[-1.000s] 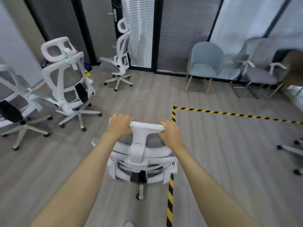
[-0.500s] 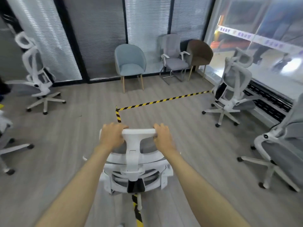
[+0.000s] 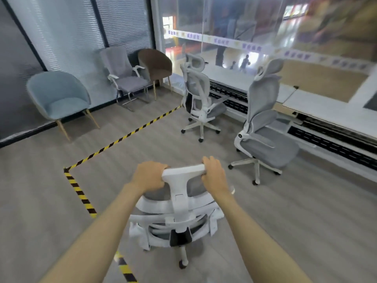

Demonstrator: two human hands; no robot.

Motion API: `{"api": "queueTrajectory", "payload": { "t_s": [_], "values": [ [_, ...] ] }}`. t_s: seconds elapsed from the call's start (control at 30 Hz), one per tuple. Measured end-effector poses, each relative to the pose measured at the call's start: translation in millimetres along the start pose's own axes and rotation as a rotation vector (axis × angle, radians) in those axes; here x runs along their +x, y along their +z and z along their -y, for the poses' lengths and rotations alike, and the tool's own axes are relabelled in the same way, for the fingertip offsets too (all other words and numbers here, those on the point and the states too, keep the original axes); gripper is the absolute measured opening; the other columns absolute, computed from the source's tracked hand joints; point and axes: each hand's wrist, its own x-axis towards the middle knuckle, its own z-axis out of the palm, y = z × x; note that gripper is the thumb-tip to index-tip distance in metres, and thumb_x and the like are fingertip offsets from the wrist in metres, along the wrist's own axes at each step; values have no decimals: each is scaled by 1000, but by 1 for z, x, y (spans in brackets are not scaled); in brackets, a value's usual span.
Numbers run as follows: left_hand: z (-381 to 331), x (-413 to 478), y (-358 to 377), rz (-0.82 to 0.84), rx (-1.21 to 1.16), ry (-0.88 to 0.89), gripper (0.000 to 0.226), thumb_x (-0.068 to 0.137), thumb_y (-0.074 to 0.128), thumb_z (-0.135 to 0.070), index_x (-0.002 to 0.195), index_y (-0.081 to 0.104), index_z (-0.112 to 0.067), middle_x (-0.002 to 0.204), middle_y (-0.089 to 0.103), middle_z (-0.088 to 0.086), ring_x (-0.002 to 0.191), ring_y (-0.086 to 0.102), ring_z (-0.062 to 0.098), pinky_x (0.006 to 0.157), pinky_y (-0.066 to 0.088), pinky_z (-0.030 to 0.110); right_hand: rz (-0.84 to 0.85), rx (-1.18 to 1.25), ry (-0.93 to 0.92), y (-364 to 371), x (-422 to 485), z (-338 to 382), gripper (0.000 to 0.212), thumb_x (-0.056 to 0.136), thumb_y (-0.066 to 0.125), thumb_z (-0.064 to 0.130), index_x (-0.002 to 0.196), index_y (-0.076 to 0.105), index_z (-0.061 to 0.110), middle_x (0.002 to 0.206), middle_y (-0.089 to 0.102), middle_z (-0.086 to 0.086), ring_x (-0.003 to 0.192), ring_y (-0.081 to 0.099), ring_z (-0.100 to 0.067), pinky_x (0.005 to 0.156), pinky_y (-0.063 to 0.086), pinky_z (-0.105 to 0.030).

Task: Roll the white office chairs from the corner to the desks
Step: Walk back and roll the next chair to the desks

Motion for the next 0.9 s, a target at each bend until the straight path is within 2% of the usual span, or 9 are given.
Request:
{"api": "queueTrajectory", "payload": {
  "t_s": [0.1,0.17,0.23,0.3,0.37,0.43,0.53,0.8,0.9],
  "values": [
    [-45,48,1,10,4,134,19,76,58,-30,94,63,-29,77,59,-9,71,53,18,48,26,25,-53,-23,93,-25,1,-56,35,67,49,-10,83,34,18,85,39,2,80,37,-23,60,27,-34],
    [-76,77,4,-1,-2,211,28,71,55,-33,97,65,-31,80,64,-8,74,59,19,50,30,25,-97,-6,156,-41,-1,-91,33,63,46,-11,80,35,15,82,41,1,77,38,-24,56,29,-38],
    [-108,102,5,-2,-17,259,20,70,57,-32,89,61,-28,72,57,-9,72,57,21,53,36,26,-148,-19,201,-57,-5,-124,32,61,44,-11,78,38,15,80,43,1,76,40,-26,55,37,-42],
    [-141,125,3,-4,-15,317,12,73,60,-30,80,51,-26,71,53,-9,70,53,21,54,35,28,-195,-13,247,-73,-9,-154,34,62,44,-11,75,34,19,77,41,6,77,40,-24,57,36,-41],
    [-175,146,0,-16,-25,393,16,75,61,-32,79,46,-30,78,61,-6,76,58,23,57,34,28,-233,-15,309,-88,-13,-187,31,63,44,-11,75,38,17,78,45,5,77,43,-25,59,41,-43],
    [-210,167,-1,-47,-30,476,16,75,62,-35,81,48,-30,85,68,-5,80,63,24,59,34,28,-272,-27,377,-101,-22,-220,31,63,45,-11,80,46,15,81,49,2,79,44,-24,64,46,-45],
    [-263,199,-1,-75,-18,580,19,76,61,-40,90,59,-26,87,71,-5,82,64,24,61,36,28,-321,-40,440,-125,-37,-263,41,62,43,-11,89,52,20,86,49,5,83,43,-20,67,43,-41],
    [-412,268,-7,-23,-17,803,16,72,60,-26,88,57,-28,90,69,-11,84,64,23,62,42,31,-387,-105,573,-195,-73,-379,44,73,43,-11,96,53,25,90,51,6,87,46,-17,65,47,-38],
    [-468,287,-8,-20,-34,849,23,73,60,-26,96,63,-28,92,70,-9,86,65,23,66,47,32,-412,-104,630,-220,-84,-422,43,74,41,-11,94,51,27,91,51,6,87,46,-17,66,48,-39]
  ]
}}
